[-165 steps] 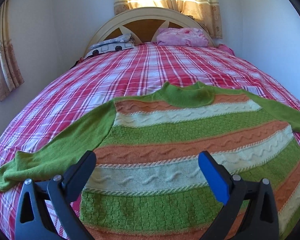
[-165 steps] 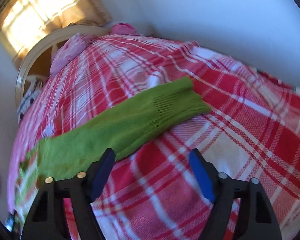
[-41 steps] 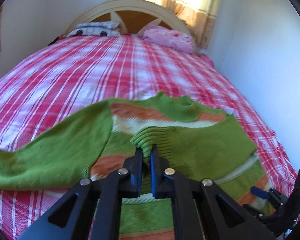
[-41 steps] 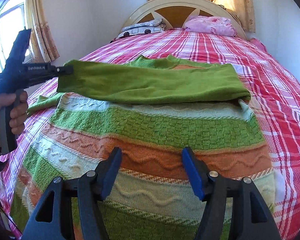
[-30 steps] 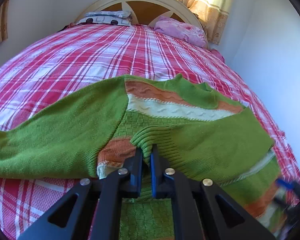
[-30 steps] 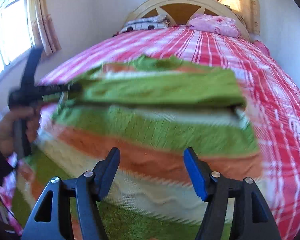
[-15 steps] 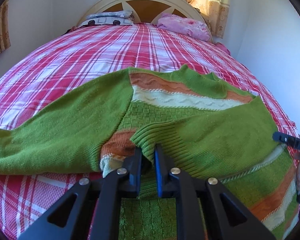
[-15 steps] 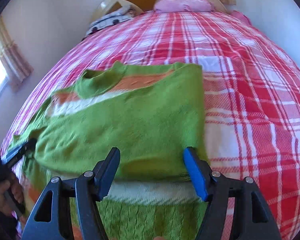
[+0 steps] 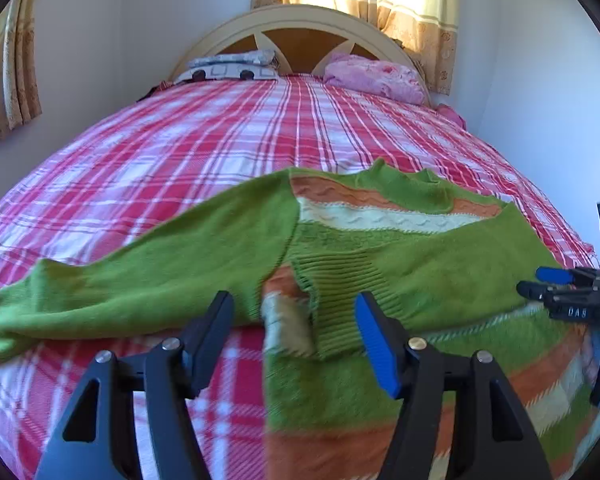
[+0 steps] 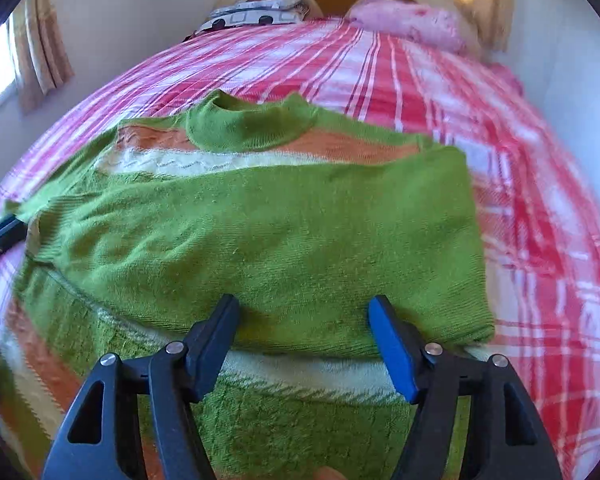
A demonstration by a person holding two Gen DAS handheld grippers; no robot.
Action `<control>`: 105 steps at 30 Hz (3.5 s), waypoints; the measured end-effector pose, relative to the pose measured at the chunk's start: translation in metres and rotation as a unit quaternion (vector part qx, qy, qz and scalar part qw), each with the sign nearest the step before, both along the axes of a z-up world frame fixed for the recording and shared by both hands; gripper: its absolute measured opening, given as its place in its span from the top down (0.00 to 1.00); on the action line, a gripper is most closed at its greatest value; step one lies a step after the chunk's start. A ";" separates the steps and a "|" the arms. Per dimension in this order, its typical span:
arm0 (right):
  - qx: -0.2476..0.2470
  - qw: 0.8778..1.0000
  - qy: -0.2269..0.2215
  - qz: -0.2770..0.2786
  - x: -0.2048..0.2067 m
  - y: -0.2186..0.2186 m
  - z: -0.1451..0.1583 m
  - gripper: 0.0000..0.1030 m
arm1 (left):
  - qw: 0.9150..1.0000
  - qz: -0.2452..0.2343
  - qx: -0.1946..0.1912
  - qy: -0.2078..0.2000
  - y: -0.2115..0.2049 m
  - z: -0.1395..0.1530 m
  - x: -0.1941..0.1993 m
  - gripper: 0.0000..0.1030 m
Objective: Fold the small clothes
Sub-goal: 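Release the sleeve cuff onto the sweater body and withdraw the right gripper, then move the left tool to the other sleeve cuff, then grasp the sleeve cuff with the left gripper and lift it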
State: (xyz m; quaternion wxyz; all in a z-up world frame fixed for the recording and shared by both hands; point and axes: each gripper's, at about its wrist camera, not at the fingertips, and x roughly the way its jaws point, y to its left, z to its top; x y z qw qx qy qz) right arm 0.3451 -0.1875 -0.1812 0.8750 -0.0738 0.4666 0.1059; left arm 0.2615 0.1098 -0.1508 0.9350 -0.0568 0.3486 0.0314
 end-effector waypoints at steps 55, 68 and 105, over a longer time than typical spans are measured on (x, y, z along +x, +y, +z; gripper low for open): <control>0.059 0.976 -0.006 0.211 -0.051 0.213 -0.021 0.31 | 0.956 0.285 0.047 0.044 0.242 -0.009 -0.109 0.25; 0.056 0.976 -0.014 0.211 -0.053 0.213 -0.020 0.31 | 0.935 0.326 -0.137 0.020 0.301 -0.041 -0.116 0.40; 0.069 0.976 -0.010 0.206 -0.052 0.211 -0.018 0.30 | 0.936 0.239 -0.233 -0.110 0.294 0.039 -0.130 0.94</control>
